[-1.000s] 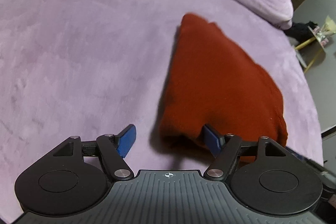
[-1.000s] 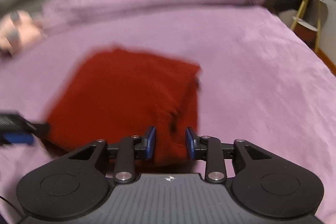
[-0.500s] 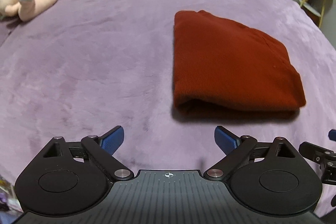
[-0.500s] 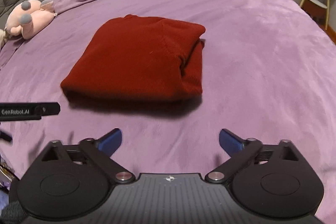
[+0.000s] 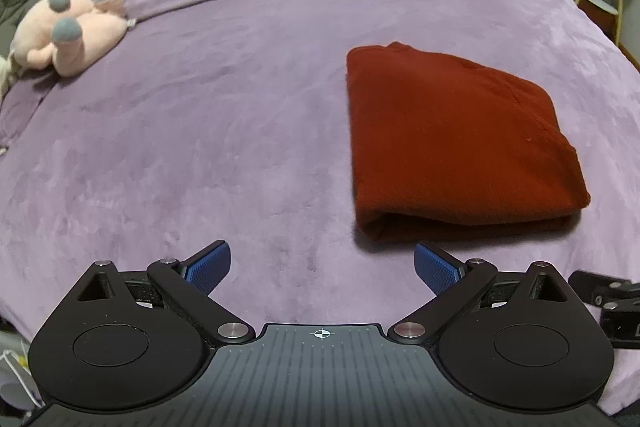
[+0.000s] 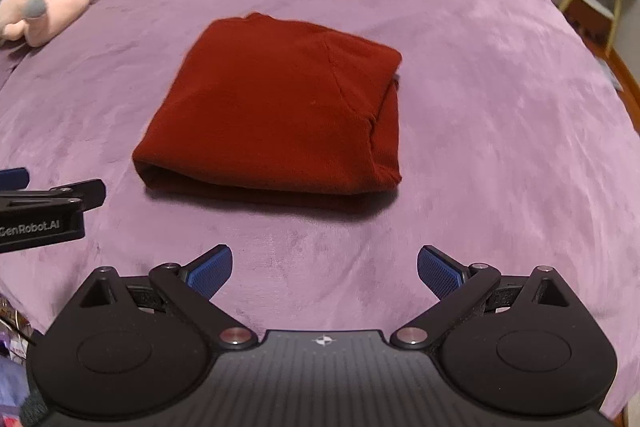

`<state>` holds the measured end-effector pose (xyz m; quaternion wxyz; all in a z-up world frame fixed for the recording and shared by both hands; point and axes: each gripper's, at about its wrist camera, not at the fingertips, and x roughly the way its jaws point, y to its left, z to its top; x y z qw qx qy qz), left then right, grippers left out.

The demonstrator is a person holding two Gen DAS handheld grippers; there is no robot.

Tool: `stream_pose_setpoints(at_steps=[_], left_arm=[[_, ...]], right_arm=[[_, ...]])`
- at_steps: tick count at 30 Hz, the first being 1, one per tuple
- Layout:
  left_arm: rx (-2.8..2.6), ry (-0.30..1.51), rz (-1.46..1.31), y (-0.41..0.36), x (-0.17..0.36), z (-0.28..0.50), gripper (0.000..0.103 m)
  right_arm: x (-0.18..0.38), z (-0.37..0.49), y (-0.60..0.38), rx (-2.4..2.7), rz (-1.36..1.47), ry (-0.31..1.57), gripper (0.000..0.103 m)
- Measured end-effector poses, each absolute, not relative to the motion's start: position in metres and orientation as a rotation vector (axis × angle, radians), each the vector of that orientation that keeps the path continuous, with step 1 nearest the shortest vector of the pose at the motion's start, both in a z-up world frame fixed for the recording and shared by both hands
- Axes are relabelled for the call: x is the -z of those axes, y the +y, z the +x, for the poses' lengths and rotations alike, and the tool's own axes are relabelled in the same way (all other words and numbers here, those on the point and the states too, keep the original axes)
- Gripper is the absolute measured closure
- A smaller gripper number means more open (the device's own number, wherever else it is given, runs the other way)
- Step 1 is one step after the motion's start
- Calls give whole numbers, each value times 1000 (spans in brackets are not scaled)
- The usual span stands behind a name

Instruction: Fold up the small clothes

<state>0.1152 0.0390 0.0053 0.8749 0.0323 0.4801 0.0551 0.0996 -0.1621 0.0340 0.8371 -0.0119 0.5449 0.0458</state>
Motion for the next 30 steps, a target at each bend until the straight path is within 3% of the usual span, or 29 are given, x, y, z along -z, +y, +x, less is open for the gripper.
stream_pose_setpoints(at_steps=[30], left_arm=[[-86, 1031, 54, 34, -5, 122, 2]], right_arm=[[-31, 109, -159, -52, -35, 1192, 4]])
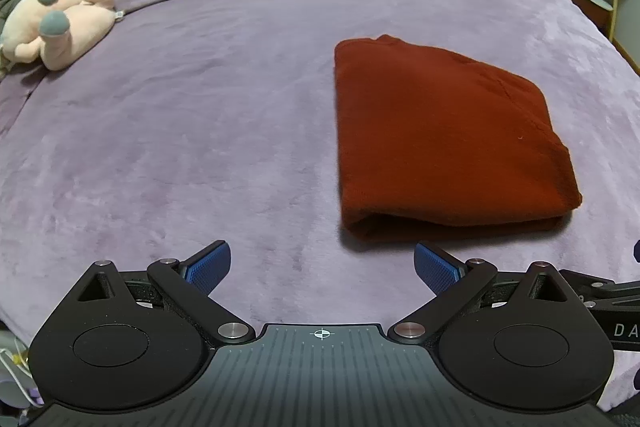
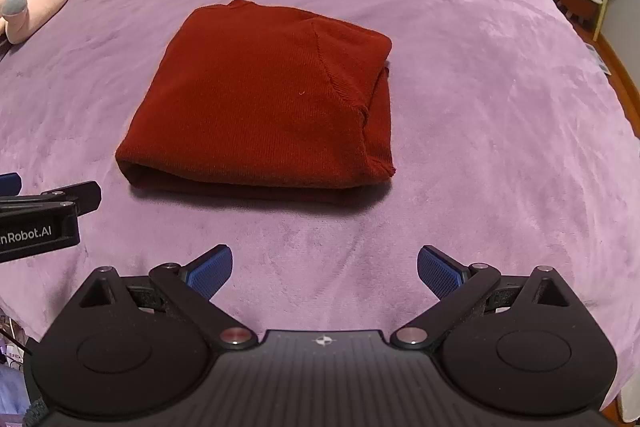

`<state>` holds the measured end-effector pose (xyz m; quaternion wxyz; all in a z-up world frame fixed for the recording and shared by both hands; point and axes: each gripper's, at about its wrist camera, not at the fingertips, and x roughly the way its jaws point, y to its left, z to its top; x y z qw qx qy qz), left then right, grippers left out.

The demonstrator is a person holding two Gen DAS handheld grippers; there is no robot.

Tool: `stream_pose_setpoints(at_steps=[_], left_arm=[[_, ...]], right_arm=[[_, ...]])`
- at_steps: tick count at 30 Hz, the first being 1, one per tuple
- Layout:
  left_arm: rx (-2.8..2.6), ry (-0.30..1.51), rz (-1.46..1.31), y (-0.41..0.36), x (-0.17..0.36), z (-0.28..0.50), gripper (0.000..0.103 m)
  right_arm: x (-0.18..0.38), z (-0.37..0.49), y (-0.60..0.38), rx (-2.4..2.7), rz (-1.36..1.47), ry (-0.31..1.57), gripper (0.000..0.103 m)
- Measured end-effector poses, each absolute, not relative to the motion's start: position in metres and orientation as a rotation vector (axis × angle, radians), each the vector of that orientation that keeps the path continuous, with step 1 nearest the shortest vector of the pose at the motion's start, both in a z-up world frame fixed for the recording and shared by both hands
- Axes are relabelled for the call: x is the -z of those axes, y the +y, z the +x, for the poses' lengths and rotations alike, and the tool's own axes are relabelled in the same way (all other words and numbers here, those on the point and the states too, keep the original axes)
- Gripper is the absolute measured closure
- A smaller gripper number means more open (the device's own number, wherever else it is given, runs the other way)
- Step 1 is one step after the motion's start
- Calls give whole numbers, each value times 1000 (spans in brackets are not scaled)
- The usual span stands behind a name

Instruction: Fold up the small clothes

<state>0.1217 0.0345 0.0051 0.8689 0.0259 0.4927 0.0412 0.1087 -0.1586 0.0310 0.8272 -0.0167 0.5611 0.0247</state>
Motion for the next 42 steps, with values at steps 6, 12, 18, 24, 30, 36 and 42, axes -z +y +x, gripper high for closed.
stream_pose_setpoints(at_steps=[6, 12, 18, 24, 30, 36, 42], left_arm=[[-87, 1032, 48, 35, -5, 123, 2], [-85, 1034, 47, 35, -5, 123, 2], [-79, 1032, 42, 35, -5, 122, 2], [-77, 1036, 48, 33, -5, 121, 2], [-78, 1043, 46, 33, -5, 123, 2], [-76, 1049, 53, 31, -3, 124, 2], [-79, 1053, 51, 31, -3, 124, 2]], right_arm=[[-31, 109, -159, -52, -37, 1187, 4], [-34, 108, -161, -57, -8, 1177, 4], [-36, 108, -162, -59, 3, 1167, 4], [-37, 108, -163, -54, 16, 1164, 4], [-38, 107, -163, -49, 17, 1160, 4], [-39, 107, -164, -45, 20, 1156, 4], [-39, 107, -165, -45, 20, 1150, 4]])
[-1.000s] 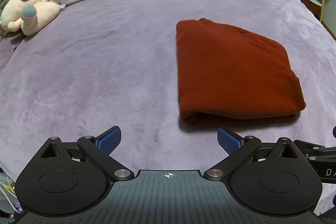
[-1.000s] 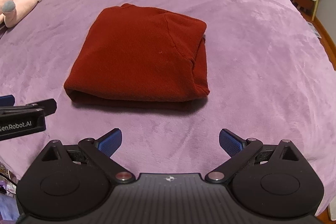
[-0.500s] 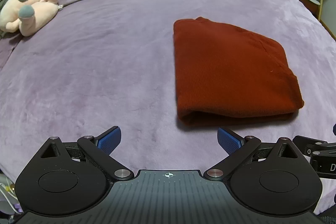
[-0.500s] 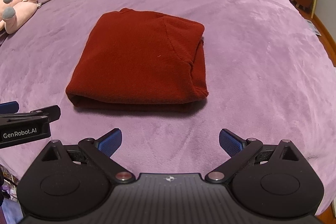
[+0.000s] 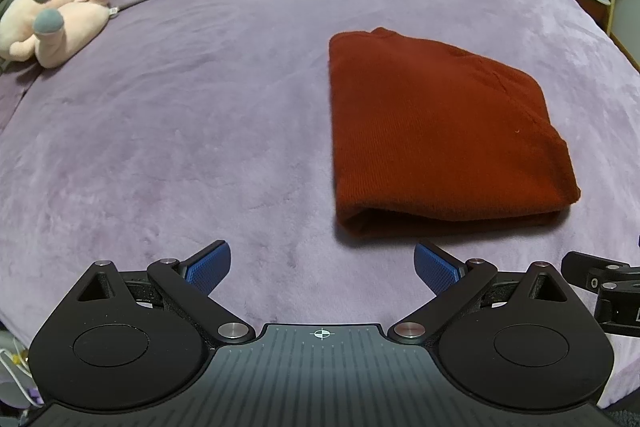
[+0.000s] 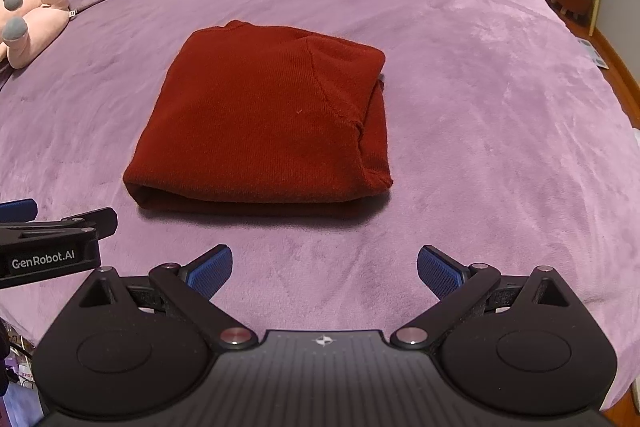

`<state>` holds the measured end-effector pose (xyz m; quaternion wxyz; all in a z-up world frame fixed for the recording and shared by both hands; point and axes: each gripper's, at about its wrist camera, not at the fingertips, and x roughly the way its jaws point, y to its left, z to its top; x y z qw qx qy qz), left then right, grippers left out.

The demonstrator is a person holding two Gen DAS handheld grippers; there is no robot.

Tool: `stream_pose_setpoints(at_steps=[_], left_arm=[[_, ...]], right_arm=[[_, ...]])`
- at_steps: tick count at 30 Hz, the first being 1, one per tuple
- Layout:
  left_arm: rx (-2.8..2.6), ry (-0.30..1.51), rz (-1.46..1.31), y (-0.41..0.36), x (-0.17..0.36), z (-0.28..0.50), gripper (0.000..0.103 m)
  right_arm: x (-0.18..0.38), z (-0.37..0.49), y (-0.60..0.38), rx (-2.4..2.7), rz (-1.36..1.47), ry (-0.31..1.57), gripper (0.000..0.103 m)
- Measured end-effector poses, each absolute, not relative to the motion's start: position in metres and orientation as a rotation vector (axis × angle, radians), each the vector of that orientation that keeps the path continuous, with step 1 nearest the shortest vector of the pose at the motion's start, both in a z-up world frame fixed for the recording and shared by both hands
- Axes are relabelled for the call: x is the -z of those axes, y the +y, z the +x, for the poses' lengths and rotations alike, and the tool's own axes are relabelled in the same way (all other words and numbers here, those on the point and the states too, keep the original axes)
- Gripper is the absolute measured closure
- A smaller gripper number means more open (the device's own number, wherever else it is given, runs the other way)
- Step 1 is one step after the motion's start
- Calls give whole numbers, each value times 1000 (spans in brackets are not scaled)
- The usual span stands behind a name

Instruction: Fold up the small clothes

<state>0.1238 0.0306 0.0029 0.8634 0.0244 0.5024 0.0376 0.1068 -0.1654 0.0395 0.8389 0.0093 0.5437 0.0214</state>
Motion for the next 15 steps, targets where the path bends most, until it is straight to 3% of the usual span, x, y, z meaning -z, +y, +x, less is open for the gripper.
stream_pose_setpoints(at_steps=[15], left_arm=[[-71, 1063, 56, 28, -4, 124, 2]], right_arm=[[-42, 106, -166, -41, 29, 1140, 4]])
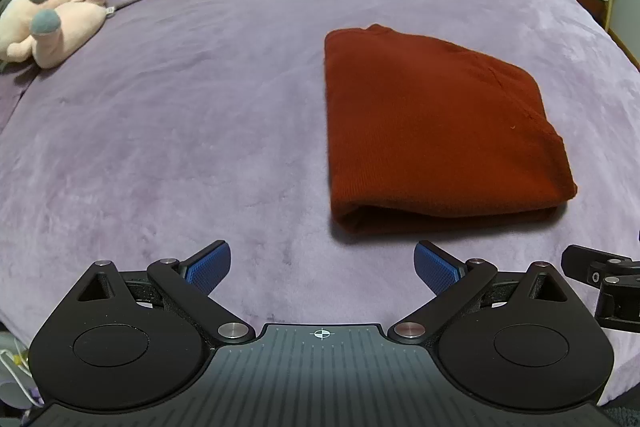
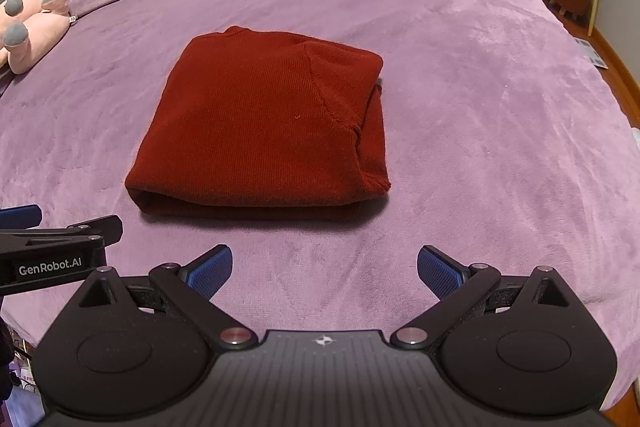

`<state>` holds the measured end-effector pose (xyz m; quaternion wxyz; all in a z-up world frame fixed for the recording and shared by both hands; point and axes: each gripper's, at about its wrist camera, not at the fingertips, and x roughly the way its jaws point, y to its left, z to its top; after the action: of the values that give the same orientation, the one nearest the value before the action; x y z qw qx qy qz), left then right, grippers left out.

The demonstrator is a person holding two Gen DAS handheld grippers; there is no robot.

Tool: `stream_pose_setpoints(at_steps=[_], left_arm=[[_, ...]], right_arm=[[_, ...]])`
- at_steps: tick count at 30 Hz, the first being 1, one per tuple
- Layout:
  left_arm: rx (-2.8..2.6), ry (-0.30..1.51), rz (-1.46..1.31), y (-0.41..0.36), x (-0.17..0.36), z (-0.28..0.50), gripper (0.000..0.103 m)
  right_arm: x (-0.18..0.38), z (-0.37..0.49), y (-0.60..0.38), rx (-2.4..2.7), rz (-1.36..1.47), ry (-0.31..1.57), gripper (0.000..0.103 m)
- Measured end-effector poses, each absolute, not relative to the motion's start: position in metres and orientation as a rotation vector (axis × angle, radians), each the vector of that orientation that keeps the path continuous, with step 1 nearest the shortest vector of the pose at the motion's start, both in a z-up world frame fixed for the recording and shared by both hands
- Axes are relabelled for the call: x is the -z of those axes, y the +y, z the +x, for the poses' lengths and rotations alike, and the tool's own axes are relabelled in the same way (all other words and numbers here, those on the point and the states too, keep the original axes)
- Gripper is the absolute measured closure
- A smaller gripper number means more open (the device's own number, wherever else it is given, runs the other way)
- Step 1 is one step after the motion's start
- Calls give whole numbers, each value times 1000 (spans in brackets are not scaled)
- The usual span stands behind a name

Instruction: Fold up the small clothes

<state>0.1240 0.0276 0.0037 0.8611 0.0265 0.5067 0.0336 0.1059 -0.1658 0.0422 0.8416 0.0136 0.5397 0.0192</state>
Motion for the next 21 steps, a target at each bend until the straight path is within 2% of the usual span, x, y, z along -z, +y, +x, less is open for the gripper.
stream_pose_setpoints(at_steps=[21], left_arm=[[-68, 1066, 69, 24, -6, 123, 2]], right_arm=[[-47, 104, -165, -31, 24, 1130, 4]])
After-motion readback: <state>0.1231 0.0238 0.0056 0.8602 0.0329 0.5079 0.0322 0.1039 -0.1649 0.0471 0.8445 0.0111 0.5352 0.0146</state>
